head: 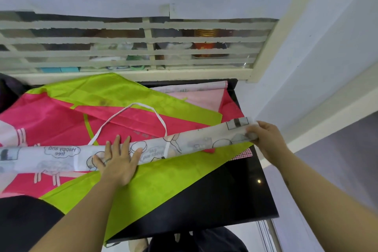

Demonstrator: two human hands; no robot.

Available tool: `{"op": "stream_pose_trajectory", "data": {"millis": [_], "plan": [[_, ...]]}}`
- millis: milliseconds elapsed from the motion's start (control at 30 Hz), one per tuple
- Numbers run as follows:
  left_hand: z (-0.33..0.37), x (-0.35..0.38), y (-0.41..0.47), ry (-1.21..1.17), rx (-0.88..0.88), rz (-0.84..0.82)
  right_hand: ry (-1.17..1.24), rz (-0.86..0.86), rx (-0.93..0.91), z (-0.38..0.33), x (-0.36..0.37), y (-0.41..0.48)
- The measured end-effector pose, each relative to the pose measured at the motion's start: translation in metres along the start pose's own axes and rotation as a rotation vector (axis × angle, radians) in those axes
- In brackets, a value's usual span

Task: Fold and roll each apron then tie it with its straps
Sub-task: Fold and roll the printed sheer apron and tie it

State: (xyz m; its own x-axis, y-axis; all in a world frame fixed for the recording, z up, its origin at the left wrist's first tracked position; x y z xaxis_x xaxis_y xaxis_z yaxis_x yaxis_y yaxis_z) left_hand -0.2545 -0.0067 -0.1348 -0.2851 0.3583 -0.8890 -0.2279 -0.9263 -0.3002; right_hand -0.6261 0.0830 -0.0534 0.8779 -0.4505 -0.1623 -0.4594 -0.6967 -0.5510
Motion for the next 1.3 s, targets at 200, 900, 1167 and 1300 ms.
{"op": "stream_pose_trajectory", "data": {"millis": [200, 900, 1167, 1300], "plan": [[0.002, 0.002, -0.001, 0.048, 0.008, 0.015, -0.041, 0.113, 0.114, 0.047, 0.005, 0.013], [-0.004, 0.002, -0.014, 0.228, 0.146, -0.042, -0.044, 0.598, -0.117, -0.003, 0.024, 0.008], [0.000, -0.025, -0.016, 0.077, 0.160, 0.079, 0.369, 0.310, -0.178, -0.087, 0.056, -0.005], [0.020, -0.097, -0.016, -0.290, 0.253, 0.047, 0.356, -0.010, -0.386, -0.159, 0.102, -0.057]]}}
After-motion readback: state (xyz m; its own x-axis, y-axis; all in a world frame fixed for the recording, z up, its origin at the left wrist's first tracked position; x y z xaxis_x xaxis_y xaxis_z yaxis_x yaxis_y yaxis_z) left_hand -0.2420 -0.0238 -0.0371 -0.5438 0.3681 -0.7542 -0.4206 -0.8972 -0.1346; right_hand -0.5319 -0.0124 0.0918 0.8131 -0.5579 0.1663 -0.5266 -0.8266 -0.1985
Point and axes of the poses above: each hand's wrist, its own y-axis towards the middle knuckle, its own x-axis out of the palm, z = x × y, the point moved 3 cm from there along y, towards the middle knuckle, and after that the axes turned 11 degrees about x, right-handed, at the moved point
